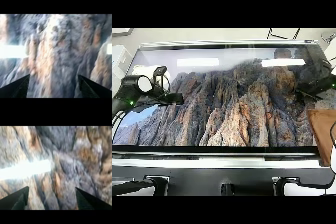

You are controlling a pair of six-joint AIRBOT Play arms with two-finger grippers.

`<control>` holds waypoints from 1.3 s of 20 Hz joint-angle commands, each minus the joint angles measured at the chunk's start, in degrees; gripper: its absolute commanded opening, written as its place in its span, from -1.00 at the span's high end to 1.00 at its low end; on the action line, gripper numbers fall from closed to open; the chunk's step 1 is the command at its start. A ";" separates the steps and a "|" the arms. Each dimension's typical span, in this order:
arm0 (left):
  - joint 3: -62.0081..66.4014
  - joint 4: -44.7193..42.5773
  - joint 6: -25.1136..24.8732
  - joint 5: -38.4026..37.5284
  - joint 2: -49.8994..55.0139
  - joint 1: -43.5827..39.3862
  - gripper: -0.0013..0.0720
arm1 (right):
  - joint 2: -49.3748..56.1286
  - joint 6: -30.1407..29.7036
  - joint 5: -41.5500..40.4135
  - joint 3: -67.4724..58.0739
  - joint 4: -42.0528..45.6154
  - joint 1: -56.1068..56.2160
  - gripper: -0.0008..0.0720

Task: Fold the clothes and pants, and hang the long-sleeved shirts on hangers.

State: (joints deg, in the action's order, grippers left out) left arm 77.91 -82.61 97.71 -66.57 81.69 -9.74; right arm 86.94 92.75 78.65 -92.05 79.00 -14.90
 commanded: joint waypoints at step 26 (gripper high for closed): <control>7.80 35.06 -11.96 20.79 3.58 24.11 0.90 | 1.62 -1.07 14.29 0.00 -3.13 0.11 -0.58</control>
State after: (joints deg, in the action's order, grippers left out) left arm 85.80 -48.88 98.13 -41.76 95.94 20.01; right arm 89.82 91.64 91.18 -92.01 76.69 -14.83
